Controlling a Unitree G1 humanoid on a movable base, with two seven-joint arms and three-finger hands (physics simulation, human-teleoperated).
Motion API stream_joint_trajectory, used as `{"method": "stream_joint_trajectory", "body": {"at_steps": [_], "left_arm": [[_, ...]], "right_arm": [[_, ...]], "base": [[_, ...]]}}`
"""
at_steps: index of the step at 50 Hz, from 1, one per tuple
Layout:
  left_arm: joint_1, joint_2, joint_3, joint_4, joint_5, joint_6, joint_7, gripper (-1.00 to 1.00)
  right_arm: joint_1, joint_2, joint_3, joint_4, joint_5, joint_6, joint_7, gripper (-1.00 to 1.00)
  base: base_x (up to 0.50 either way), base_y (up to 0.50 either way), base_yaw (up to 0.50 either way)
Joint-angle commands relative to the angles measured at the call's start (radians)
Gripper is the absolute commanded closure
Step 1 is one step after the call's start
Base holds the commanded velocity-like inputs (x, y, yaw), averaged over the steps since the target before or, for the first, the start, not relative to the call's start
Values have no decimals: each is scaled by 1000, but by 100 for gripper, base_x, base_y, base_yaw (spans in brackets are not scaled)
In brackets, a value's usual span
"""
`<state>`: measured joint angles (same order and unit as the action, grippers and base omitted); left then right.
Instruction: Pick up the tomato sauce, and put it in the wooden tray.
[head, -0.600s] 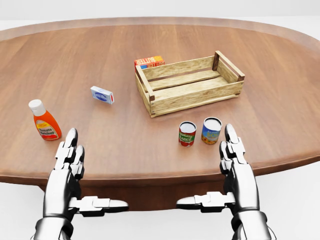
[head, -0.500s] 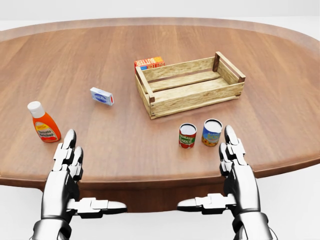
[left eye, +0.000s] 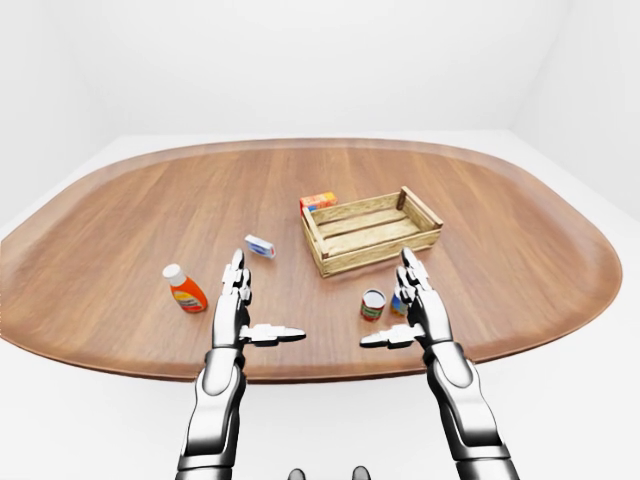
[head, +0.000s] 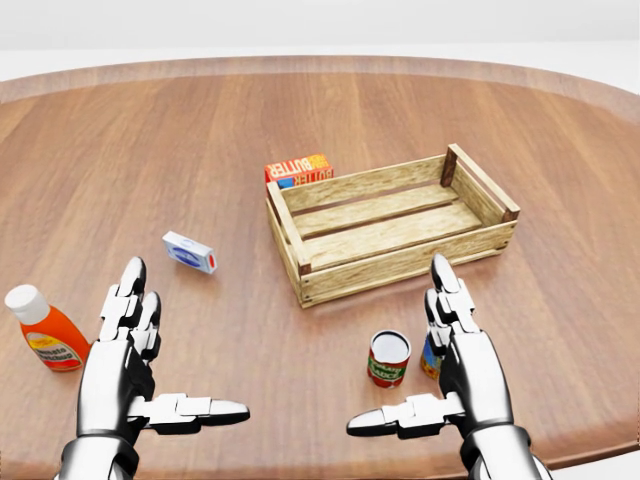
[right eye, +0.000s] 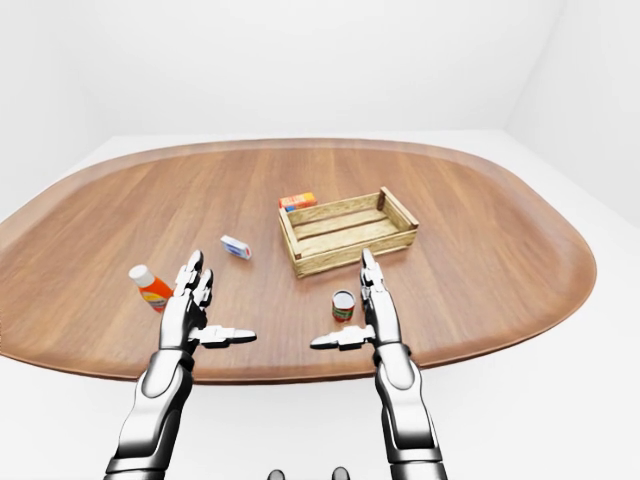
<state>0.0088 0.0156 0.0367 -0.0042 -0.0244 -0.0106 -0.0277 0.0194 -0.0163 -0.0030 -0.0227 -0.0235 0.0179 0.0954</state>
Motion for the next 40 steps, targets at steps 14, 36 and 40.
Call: {"method": "stream_joint_trajectory", "body": {"at_steps": [14,36,40], "left_arm": [[-2,0,-1,5,4,-3,1,-100],[-4,0,0,4,3,2,0,-100],[-5,0,0,5,3,3,1,-100]], "right_arm": [[-1,-1,4,3,-12,21,19,-100],[0,-1,9,8,-24,25,24,-100],[-1,-1,8,8,-23,25,25,-100]], "base": [[50,0,0],[50,0,0],[50,0,0]]}}
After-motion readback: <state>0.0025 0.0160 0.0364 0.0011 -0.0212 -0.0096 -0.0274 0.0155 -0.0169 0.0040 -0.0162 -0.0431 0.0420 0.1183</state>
